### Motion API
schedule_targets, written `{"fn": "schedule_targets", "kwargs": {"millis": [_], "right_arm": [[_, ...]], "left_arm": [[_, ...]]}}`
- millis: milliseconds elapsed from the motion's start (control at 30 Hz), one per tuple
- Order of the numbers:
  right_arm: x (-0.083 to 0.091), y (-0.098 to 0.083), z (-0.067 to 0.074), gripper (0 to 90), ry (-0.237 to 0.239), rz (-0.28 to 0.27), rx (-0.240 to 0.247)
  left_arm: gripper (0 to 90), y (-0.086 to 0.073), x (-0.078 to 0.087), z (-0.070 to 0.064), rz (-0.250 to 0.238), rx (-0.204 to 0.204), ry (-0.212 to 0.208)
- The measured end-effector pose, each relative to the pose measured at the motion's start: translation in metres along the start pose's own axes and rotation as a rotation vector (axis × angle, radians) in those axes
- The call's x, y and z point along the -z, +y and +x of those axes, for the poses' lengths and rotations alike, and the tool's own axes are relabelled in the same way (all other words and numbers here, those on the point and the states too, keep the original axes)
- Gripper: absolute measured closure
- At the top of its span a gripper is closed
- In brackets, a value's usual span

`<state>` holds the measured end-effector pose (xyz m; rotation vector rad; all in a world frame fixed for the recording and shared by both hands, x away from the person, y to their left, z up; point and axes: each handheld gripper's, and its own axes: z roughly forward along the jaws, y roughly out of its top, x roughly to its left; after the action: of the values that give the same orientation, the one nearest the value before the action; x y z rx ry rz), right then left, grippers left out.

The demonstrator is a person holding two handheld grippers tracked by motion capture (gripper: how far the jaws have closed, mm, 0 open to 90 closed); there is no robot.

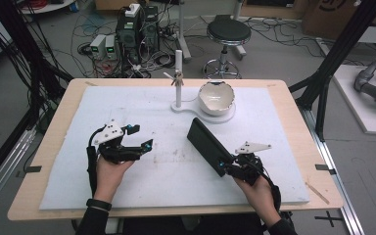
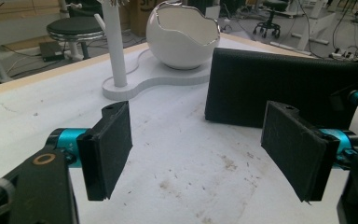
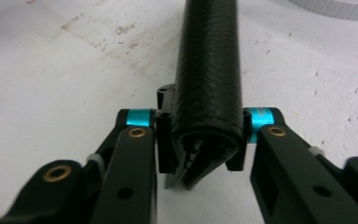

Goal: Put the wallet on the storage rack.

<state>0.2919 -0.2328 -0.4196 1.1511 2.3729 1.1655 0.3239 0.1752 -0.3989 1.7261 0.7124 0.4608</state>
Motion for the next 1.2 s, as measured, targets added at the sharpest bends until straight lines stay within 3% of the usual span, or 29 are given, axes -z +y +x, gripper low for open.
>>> {"fn": "schedule_targets", "kwargs": {"millis": [67,533,800,933,1200], "right_arm": [[0.001,0.000,0.002,75.2,-0.018,-0.005,0.022],[0.027,0.016,-0.009,76.4,-0.028,-0.065,0.024],[0.060,0.049,-0.029,76.4,-0.078,-0.114,0.030],[0.071,0.071,-0.042,76.3,-0.116,-0.103,0.041],[0.069,0.104,-0.067,76.3,-0.178,-0.045,0.023]], "left_arm": [[24.5,0.000,0.000,0.000,0.000,0.000,0.001],[24.5,0.000,0.003,0.000,-0.001,-0.001,0.002],[24.5,0.000,0.003,0.000,0.003,0.001,-0.004],[24.5,0.001,0.004,0.000,-0.002,-0.001,-0.005],[24.6,0.001,0.005,0.000,-0.003,-0.003,-0.005]]}}
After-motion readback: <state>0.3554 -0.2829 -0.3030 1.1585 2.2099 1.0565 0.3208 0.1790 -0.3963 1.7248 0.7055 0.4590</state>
